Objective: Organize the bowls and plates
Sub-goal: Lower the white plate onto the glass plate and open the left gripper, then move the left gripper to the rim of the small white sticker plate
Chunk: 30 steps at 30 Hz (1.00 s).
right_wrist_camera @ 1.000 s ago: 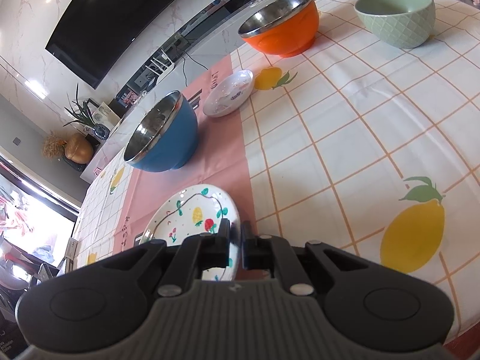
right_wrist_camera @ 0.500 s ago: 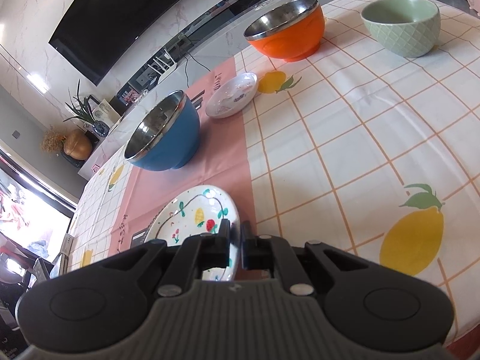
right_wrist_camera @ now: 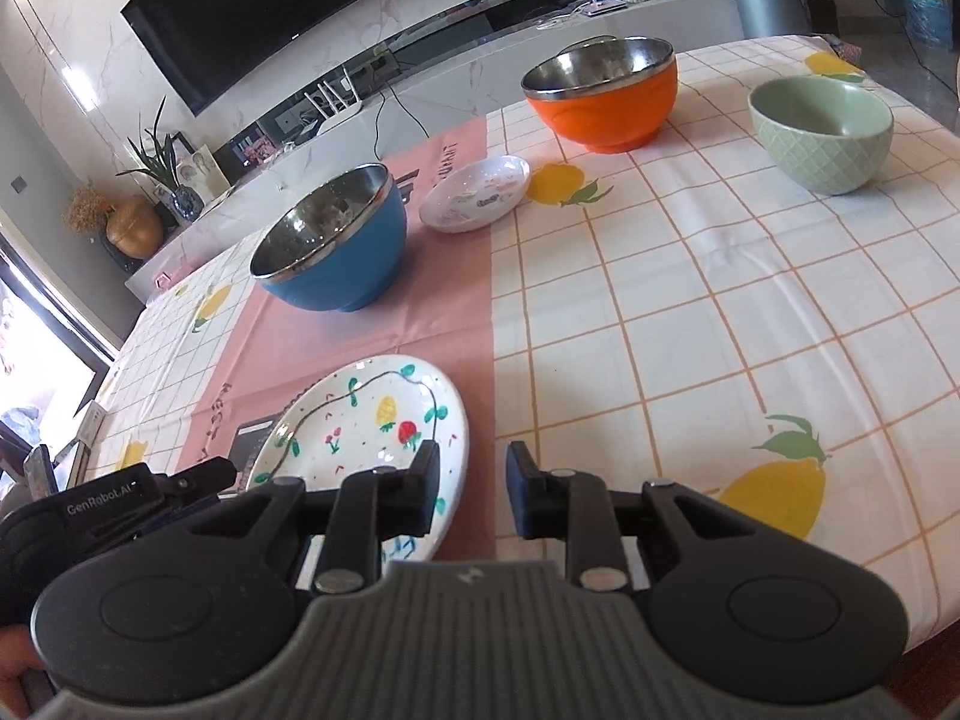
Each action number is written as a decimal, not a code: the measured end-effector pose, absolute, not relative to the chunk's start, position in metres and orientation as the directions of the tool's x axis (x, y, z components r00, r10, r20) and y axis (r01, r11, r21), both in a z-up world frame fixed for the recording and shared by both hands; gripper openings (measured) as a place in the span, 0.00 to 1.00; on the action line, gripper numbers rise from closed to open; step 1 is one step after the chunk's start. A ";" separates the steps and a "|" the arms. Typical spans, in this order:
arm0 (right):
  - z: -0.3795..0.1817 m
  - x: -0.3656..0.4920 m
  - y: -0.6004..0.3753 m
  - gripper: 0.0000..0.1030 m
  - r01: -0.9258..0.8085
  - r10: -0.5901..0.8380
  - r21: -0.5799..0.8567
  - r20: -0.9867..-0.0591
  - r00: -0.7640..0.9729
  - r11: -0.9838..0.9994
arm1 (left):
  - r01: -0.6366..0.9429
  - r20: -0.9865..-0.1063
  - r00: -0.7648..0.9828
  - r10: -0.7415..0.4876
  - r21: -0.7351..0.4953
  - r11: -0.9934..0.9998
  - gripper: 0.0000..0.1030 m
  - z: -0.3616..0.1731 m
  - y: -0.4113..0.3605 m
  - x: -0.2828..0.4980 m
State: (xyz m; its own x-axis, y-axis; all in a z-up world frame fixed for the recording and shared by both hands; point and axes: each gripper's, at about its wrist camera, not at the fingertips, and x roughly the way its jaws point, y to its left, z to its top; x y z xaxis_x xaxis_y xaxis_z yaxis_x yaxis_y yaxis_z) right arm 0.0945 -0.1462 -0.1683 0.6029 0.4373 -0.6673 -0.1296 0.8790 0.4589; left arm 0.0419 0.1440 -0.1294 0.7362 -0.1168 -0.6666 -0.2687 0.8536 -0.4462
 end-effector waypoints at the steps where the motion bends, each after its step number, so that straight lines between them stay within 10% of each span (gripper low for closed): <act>1: -0.168 0.094 -0.147 0.15 -0.131 0.444 0.466 -0.666 0.600 0.875 | -0.263 -0.665 0.736 -0.129 -0.455 0.851 0.36 -0.130 0.144 0.042; 9: -0.176 0.095 -0.143 0.03 -0.128 0.471 0.493 -0.673 0.570 0.860 | -0.236 -0.670 0.718 -0.187 -0.488 0.841 0.18 -0.138 0.140 0.043; 30: -0.173 0.106 -0.146 0.13 -0.115 0.448 0.477 -0.678 0.583 0.871 | -0.221 -0.678 0.728 -0.101 -0.372 0.902 0.18 -0.109 0.126 0.057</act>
State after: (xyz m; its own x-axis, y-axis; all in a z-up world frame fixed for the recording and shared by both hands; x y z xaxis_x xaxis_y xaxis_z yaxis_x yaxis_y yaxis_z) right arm 0.1058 -0.1463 -0.1730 0.5831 0.4483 -0.6775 -0.1154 0.8712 0.4771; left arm 0.0568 0.1263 -0.1093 0.7280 -0.1012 -0.6781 -0.2209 0.9017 -0.3717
